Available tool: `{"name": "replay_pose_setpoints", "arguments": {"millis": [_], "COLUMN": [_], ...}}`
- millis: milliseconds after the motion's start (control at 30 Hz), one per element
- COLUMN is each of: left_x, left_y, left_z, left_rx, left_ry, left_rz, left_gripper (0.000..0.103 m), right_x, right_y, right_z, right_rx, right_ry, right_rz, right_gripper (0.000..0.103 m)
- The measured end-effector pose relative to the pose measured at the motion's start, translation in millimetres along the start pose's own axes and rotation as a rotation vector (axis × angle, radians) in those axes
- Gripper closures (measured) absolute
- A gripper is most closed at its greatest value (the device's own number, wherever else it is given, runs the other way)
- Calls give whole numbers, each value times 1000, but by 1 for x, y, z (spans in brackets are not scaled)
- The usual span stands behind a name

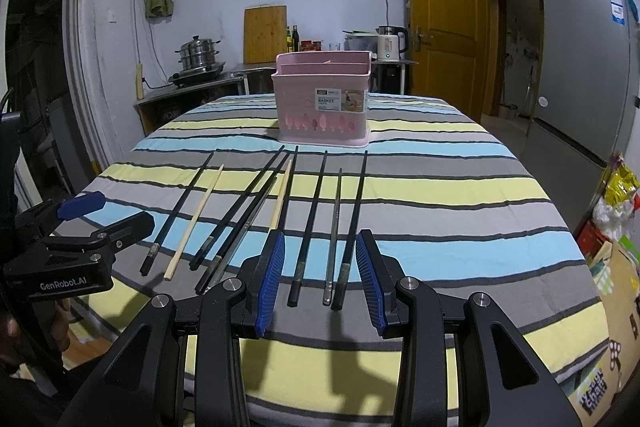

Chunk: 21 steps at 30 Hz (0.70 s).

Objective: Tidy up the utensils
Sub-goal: 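Lower the left tool onto a black chopstick and grasp it while the right tool grasps another black chopstick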

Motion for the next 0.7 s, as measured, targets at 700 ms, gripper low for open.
{"name": "replay_pose_setpoints", "arguments": {"millis": [700], "left_x": [-41], "left_y": [44], "left_z": [-80], "left_rx": [-169], "left_ry": [90], "left_rz": [62], "left_gripper": [9], "right_x": [32], "right_y": [43], "right_z": [-76], "right_rx": [-97], "right_ry": [8], "right_rz": [-29], "right_gripper": [65]}}
Point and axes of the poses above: each gripper's, at about its wrist camera, not at the fingertips, and z roughly against the way its jaws point, x to its right, y to its top, the point moved 5 cm from there along -z, roughly the way its jaws point, and after that the axes turned 5 degrees about z, right-handed, at the moved point
